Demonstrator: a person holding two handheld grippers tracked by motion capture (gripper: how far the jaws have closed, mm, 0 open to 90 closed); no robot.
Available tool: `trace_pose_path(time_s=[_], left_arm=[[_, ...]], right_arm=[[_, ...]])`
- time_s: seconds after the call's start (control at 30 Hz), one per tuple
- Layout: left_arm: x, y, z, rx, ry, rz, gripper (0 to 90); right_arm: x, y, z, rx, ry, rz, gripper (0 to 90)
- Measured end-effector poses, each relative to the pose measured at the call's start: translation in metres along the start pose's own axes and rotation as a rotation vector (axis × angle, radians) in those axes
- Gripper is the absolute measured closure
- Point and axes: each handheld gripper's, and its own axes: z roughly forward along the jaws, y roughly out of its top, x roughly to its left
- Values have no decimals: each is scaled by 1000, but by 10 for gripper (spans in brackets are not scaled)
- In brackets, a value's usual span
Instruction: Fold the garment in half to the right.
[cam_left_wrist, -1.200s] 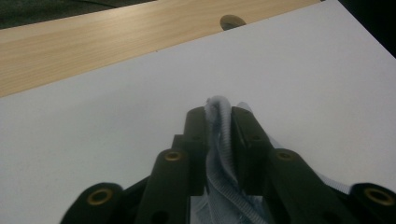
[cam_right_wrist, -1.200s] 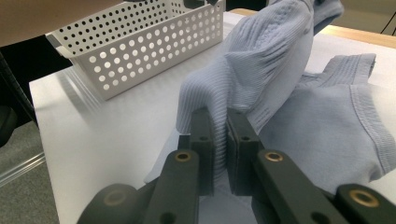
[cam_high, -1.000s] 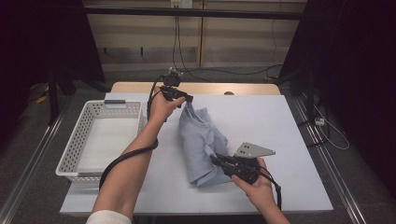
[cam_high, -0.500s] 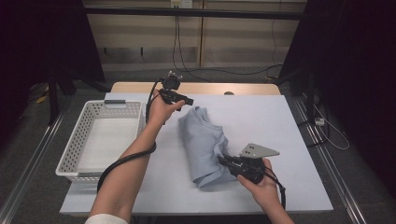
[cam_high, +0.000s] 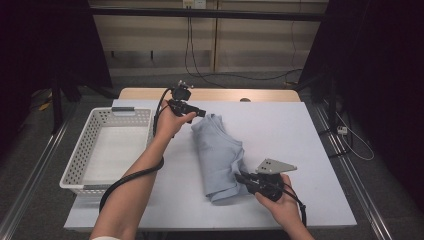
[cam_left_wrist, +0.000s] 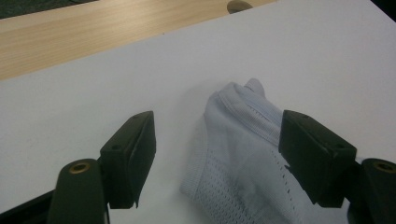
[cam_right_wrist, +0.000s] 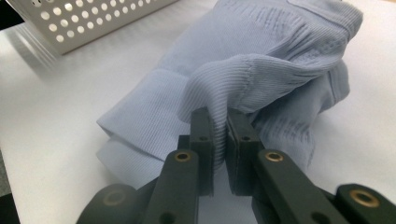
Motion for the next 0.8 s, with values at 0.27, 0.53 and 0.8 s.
trace_pose_path(time_s=[0.27,0.53,0.8], left_arm=[[-4,-6,-3,11,-9,8,244],[-7,-12,-6,11,-16,8,224],[-12,-17,-8,16,-26,13,199]], right_arm=[[-4,-9,1,43,2,9,838],[-6,-11,0,48,-2,1,836],[-14,-11,-5,29,-26,23,676]])
